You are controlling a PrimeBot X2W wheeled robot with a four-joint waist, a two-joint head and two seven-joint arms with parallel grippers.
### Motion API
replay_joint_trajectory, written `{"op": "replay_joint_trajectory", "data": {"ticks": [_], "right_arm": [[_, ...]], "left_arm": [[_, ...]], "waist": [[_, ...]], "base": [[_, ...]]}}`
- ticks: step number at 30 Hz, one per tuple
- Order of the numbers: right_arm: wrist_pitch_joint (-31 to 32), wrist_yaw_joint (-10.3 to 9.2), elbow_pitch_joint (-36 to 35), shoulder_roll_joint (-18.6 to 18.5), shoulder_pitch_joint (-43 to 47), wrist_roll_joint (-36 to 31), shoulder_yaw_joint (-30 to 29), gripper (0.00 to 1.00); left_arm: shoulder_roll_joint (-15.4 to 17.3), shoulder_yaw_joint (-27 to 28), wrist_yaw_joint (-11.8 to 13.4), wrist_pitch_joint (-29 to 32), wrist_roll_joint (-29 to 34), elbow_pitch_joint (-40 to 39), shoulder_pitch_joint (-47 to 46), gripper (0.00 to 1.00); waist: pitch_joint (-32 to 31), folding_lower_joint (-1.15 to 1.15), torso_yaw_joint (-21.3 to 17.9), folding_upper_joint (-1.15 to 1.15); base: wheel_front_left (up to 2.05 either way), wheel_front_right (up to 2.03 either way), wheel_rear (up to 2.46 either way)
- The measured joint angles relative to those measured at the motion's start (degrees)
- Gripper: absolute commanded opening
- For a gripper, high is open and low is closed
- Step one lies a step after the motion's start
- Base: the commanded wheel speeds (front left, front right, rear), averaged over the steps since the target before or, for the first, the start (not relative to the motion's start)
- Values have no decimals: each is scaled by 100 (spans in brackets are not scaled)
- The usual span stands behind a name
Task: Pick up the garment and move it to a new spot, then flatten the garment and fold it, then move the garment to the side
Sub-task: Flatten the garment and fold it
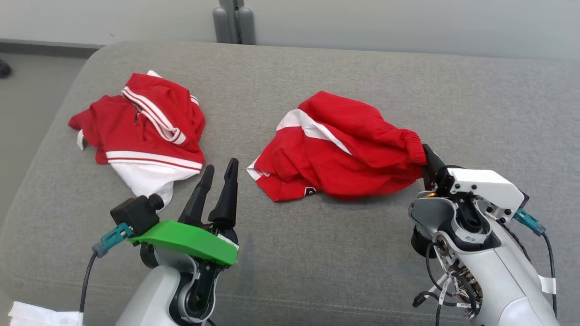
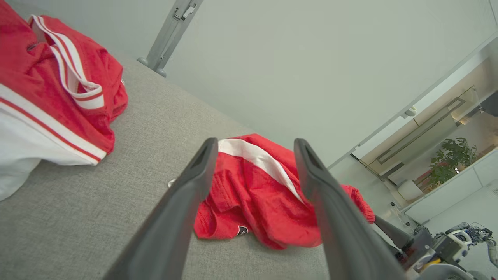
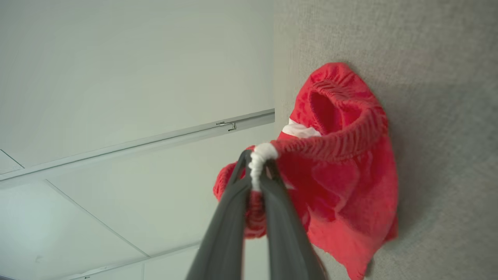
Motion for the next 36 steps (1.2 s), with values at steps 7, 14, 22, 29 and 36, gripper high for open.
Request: {"op": "replay_joint_trajectory", "data": {"ticks": [7, 14, 22, 29, 36], "right_arm": [[-38, 0, -5, -35, 56, 26, -243, 0], [-66, -1, 0, -180, 370, 54, -526, 0], [-67, 0, -121, -107, 405, 53, -657, 0], [-81, 5, -315, -10, 339, 43, -319, 0], [-81, 77, -369, 5, 240, 35, -145, 0]], "left_arm": [[215, -325, -32, 374, 160, -12, -20, 100], [352, -399, -52, 656, 227, 151, -275, 100], [439, -714, -56, 1113, 511, 482, -788, 100], [817, -981, -133, 1324, 1218, 904, -1521, 100], [872, -982, -229, 1381, 1251, 1221, -1993, 100]], "waist": [[143, 0, -527, 0], [313, 0, -953, 0], [632, 0, -1426, 0], [1050, 0, -1806, 0], [1403, 0, -2076, 0]], "base": [[0, 0, 0], [0, 0, 0], [0, 0, 0], [0, 0, 0], [0, 0, 0]]}}
